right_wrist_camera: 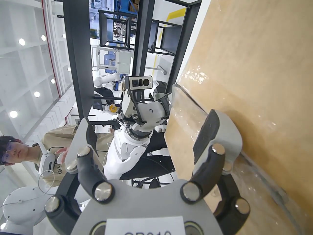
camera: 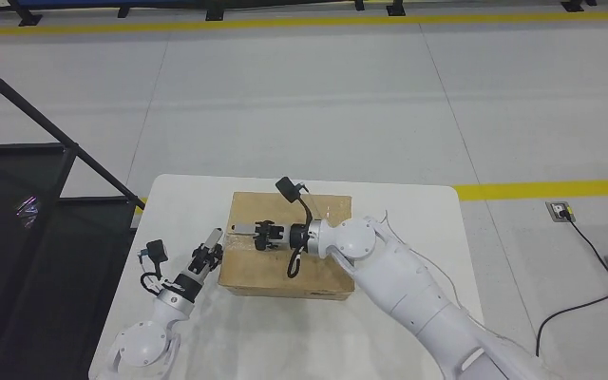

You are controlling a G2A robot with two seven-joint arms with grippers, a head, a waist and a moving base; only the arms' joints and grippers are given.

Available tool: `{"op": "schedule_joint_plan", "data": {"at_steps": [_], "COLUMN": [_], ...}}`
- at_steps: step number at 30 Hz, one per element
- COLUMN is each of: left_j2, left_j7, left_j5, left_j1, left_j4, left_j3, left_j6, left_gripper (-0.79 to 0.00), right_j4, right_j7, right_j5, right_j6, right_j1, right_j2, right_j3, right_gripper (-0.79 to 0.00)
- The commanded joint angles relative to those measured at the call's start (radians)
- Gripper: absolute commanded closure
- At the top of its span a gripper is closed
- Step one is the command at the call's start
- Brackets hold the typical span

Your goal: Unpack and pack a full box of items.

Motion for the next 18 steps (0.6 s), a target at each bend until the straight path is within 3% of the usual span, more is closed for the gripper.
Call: {"op": "schedule_joint_plan", "data": {"at_steps": [1, 9, 18], "left_j2": [-0.001, -0.005, -0.004], "left_j7": [-0.005, -0.01, 0.001], "left_j5": [-0.003, -0.003, -0.02], "left_j1": [-0.002, -0.007, -0.007], "left_j4": [-0.001, -0.004, 0.0], "left_j3": [0.007, 0.029, 0.012], "left_j6": [0.0, -0.002, -0.013], "left_gripper": [-0.785, -0.785, -0.785], "right_j4": [0.027, 0.119, 0.221], "right_j7": [-0.006, 0.015, 0.125], "right_j5": [0.016, 0.053, 0.085], "right_j6": [-0.005, -0.034, -0.076], "right_j1": [0.009, 0.041, 0.073], "right_j2": [-0.015, -0.067, -0.101], "right_j3": [-0.004, -0.024, -0.018], "right_gripper": [-0.785, -0.785, -0.785]}}
